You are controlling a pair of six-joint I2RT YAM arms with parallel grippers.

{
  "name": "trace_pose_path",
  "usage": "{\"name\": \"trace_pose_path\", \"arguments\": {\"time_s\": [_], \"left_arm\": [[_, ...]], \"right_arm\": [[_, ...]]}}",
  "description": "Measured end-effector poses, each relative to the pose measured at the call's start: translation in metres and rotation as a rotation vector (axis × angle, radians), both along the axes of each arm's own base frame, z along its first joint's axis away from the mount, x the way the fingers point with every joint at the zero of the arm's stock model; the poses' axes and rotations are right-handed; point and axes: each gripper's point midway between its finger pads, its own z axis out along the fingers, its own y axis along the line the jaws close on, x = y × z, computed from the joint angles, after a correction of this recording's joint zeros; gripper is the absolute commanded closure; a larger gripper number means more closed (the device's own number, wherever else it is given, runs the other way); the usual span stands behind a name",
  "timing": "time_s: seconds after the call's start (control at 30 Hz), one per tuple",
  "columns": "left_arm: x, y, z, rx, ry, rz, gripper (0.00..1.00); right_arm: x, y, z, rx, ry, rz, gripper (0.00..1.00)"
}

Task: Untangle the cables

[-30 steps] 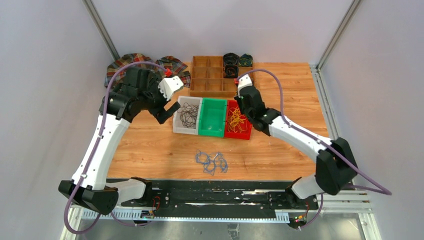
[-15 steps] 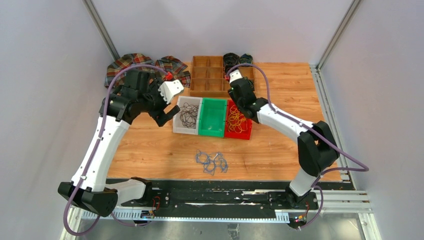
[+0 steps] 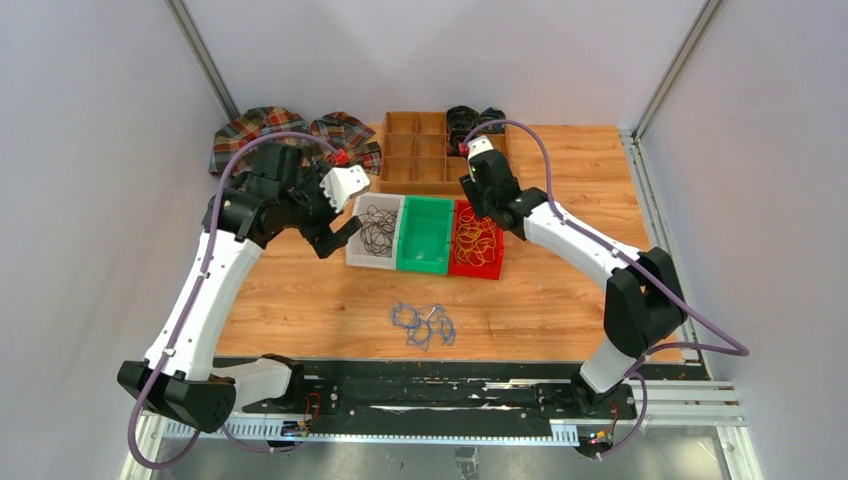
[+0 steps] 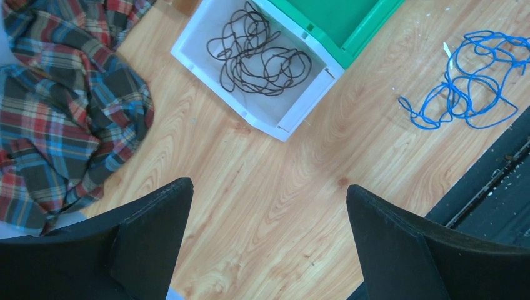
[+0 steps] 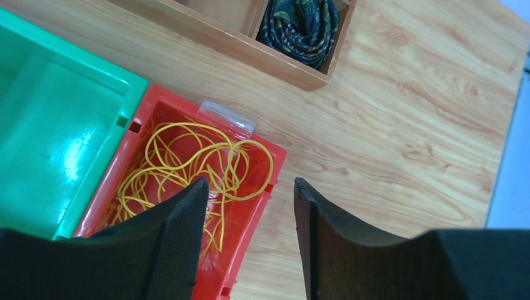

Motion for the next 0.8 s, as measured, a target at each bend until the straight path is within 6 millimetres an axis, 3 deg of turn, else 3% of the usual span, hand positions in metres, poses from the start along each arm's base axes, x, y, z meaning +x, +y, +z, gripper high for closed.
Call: {"name": "trace_pose_path", "arguments": {"time_s": [0.17,0.33,0.4,0.53,0.6,0.67,0.8], "left_arm": [[-0.008,-0.004,-0.02,-0.011,0.063,-0.022,0.02],[-0.022,-0.016,-0.054,-0.045,0.19,-0.064,0.02],[-0.031,-0.024,-0.072,-0.046,0.255,-0.094,0.02],[-0.057,-0.047,-0.115,-0.017,0.387,-0.193,0.02],[-0.068,-0.057,-0.128,-0.001,0.432,-0.231,0.0],[-0.071,-0.065,-0.136,-0.003,0.464,-0.238,0.1],[-0.058,-0.081,-0.155,-0.047,0.52,-0.15,0.24]], "right_arm": [[0.003,0.004,-0.014,0.043,0.041,-0.006,0.8],[-0.004,0.015,-0.038,0.091,0.114,0.018,0.9],[-0.012,0.013,-0.043,0.109,0.125,0.017,0.87],[-0.037,0.003,-0.042,0.158,0.121,0.015,0.65],[-0.05,0.0,-0.027,0.196,0.084,0.024,0.6],[-0.062,0.002,-0.007,0.23,0.022,0.047,0.56],[-0.09,0.019,0.032,0.3,-0.108,0.127,0.55]]}}
